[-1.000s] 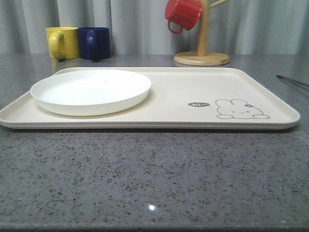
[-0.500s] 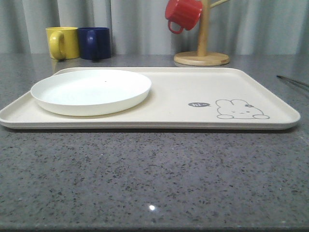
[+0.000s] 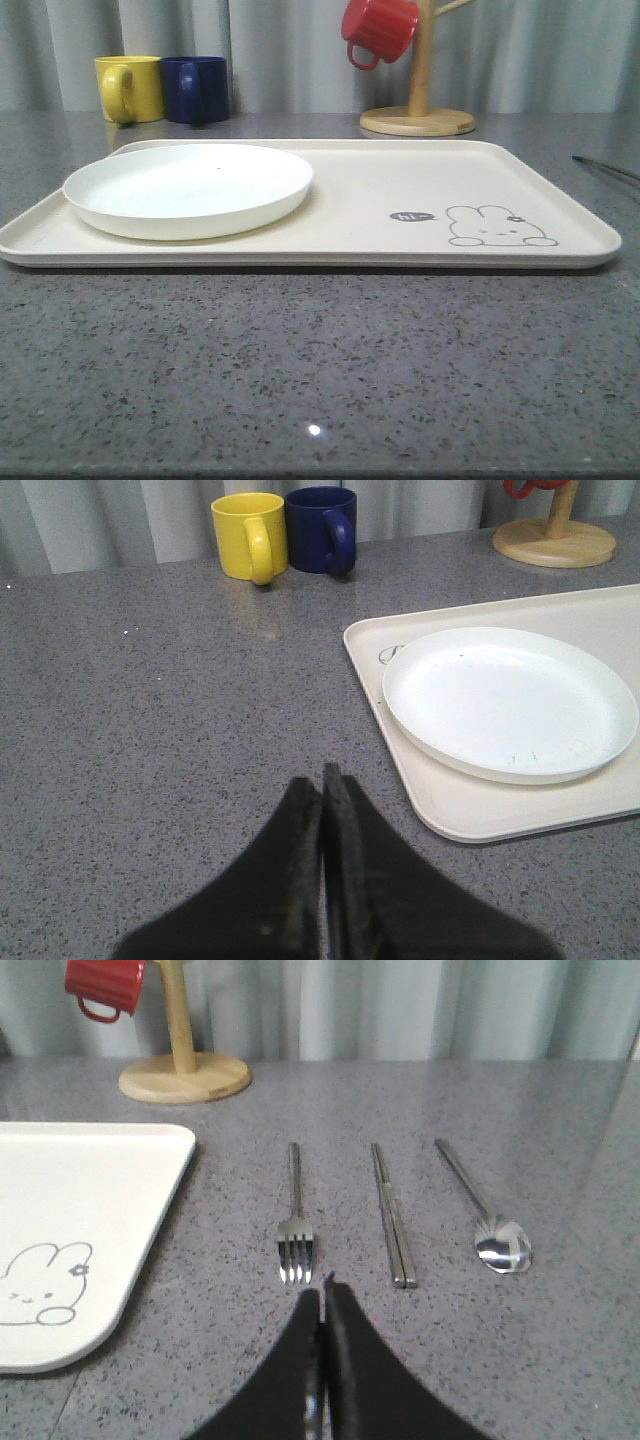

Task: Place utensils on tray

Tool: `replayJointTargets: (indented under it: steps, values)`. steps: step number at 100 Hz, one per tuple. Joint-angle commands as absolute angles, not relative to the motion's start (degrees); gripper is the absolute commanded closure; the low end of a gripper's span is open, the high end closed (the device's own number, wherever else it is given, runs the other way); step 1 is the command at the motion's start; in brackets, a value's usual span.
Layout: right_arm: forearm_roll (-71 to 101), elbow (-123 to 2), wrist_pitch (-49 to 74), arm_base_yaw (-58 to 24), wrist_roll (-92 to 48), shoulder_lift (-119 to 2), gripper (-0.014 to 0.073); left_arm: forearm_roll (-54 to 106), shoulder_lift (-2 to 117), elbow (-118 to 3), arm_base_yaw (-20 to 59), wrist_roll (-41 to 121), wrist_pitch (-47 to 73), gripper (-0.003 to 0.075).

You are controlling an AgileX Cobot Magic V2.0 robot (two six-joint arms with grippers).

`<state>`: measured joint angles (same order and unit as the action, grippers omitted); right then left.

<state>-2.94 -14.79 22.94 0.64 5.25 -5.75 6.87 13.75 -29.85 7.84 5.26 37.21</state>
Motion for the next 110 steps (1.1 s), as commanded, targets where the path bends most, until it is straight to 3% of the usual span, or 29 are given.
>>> replayJointTargets:
  steps: [1, 19, 26, 45, 52, 70, 110]
  values:
    - [-3.0, -21.51, 26.33, 0.78, 4.88, -11.62, 0.0661, 7.55, 14.32, -31.3, 8.22, 4.69, 32.06, 0.0739]
    - [-2.94, -31.22, 39.19, 0.78, 4.88, -24.67, 0.062, 7.55, 14.32, -31.3, 8.22, 4.69, 32.06, 0.0739]
    - [-2.37, -34.77, 42.27, 0.78, 4.88, -30.13, 0.0536, 7.55, 14.32, -31.3, 8.22, 4.69, 32.06, 0.0739]
    - [-1.24, -42.71, 43.41, 0.73, 4.88, -43.0, 0.019, 7.55, 14.32, -31.3, 8.22, 4.69, 32.06, 0.0739]
    - [-1.24, -45.61, 43.57, 0.73, 4.88, -47.26, 0.0127, 7.55, 14.32, -31.3, 8.22, 4.69, 32.06, 0.0739]
    - [0.0, -53.75, 45.63, 0.73, 4.88, -59.43, 0.0127, 7.55, 14.32, -31.3, 8.22, 4.69, 32.06, 0.0739]
    - [0.66, -76.77, 64.04, 0.73, 4.84, -88.51, 0.0127, 7.55, 14.32, -31.3, 8.22, 4.69, 32.06, 0.0739]
